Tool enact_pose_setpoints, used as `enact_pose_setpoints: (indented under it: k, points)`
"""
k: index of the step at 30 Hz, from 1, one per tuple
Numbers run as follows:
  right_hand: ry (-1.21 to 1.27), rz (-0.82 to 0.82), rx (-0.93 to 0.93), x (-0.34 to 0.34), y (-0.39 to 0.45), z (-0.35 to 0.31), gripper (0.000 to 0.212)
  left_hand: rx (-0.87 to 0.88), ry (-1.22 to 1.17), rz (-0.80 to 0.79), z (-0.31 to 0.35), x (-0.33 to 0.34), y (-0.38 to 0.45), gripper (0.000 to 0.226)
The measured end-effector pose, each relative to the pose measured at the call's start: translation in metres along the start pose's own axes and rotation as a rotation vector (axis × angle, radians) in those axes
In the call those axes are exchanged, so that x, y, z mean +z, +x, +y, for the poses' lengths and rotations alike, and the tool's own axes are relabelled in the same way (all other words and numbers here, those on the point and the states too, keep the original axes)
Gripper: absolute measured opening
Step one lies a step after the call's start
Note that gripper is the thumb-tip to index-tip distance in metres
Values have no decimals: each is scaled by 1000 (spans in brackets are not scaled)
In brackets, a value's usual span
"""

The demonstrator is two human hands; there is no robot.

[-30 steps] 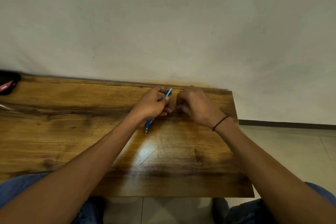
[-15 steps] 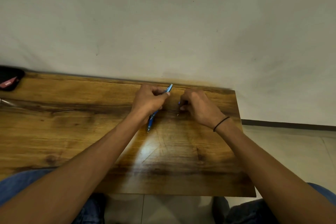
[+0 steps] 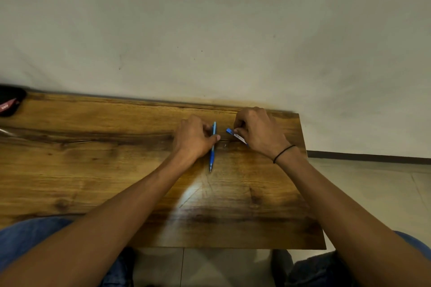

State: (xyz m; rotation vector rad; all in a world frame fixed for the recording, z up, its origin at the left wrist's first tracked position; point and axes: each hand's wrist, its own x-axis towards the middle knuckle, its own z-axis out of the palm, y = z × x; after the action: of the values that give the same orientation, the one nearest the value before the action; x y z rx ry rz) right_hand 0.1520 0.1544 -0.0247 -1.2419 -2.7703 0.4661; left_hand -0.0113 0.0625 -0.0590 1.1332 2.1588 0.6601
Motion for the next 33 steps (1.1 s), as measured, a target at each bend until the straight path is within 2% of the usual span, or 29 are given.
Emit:
enact_pose_setpoints:
  k: [5, 11, 17, 20, 23, 27, 30, 33]
  points:
    - [-165, 27, -27, 8, -5, -4, 14, 108, 154, 38, 1, 3, -5, 43]
    - [-313, -35, -37, 16, -8, -7, 23, 183, 209, 69, 2, 7, -11, 44]
    - [-365, -20, -21, 20, -11, -13, 16, 224, 234, 100, 1, 7, -10, 38]
    - [-291, -14, 5, 19, -10, -15, 17, 253, 212, 151, 0, 2, -8, 30]
    - [-89, 32, 59, 10, -6, -12, 15, 252, 76, 186, 7, -6, -3, 32]
    - [115, 130, 70, -2, 1, -10, 10, 45, -356, 30, 11, -12, 6, 26]
    - [152, 176, 24, -7, 1, -14, 17, -42, -627, -54, 14, -13, 3, 12]
    - [119, 187, -7, -6, -1, -20, 22, -39, -719, -61, 17, -13, 1, 10]
